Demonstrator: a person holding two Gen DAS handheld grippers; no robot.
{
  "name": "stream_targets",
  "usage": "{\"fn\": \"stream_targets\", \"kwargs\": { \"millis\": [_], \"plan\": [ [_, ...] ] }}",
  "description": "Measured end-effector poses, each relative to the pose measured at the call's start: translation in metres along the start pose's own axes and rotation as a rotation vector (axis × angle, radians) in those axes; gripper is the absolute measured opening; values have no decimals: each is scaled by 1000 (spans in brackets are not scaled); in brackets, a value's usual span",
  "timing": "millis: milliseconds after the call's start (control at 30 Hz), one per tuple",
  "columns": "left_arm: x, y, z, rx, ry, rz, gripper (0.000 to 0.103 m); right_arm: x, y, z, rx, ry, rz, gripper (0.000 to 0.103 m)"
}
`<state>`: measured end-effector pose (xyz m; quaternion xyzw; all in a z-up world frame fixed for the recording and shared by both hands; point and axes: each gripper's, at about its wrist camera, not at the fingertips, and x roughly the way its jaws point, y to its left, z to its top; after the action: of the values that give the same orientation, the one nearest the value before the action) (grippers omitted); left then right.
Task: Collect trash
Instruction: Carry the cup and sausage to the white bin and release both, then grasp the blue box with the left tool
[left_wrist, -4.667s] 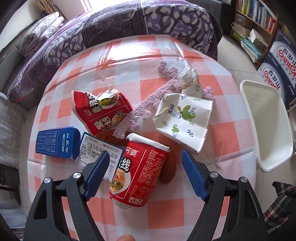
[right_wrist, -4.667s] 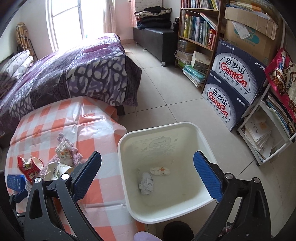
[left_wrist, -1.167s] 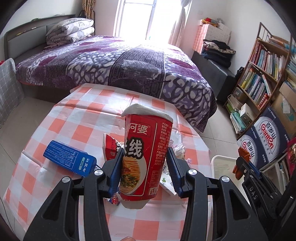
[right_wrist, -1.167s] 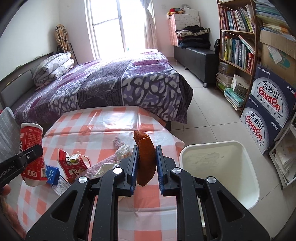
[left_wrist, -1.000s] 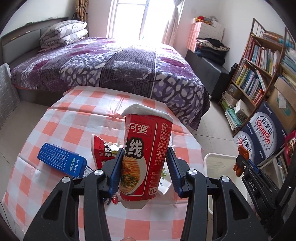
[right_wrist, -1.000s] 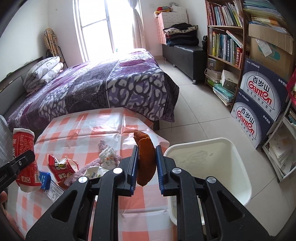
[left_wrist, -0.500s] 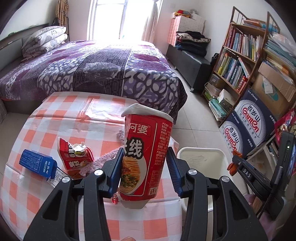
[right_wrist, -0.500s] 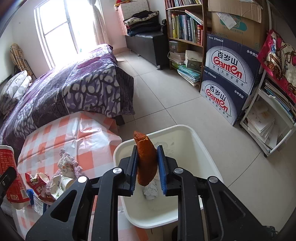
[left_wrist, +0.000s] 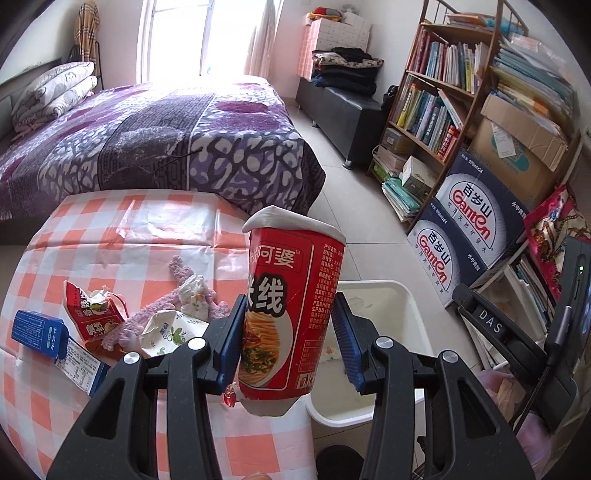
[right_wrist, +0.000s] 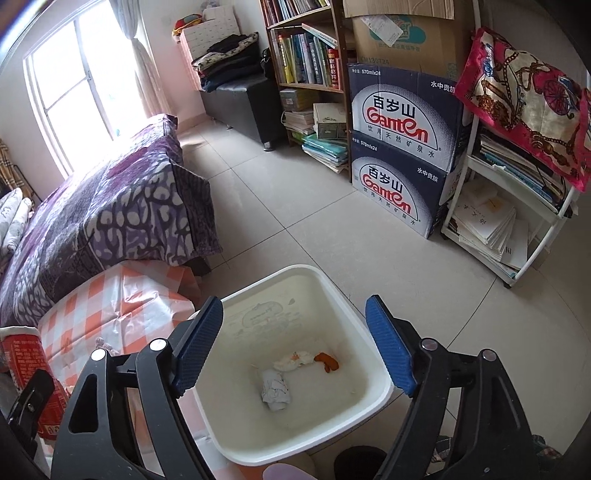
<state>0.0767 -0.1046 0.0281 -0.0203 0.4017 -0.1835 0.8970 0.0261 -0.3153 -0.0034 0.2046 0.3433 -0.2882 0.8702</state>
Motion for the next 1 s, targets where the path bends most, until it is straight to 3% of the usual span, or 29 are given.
{"fn": "stream_targets", "kwargs": {
  "millis": [500,733,1000],
  "plan": [
    [32,-54,-8,46,86,-111,48,-5,-54,18,144,-25,-32,77],
    [37,-70,-9,52,100,-186,64,-11,-69,23,192,-59,-41,82],
    [37,-62,-7,25,100,-167,69,-12,-66,22,197,-57,-23,88]
  ]
}}
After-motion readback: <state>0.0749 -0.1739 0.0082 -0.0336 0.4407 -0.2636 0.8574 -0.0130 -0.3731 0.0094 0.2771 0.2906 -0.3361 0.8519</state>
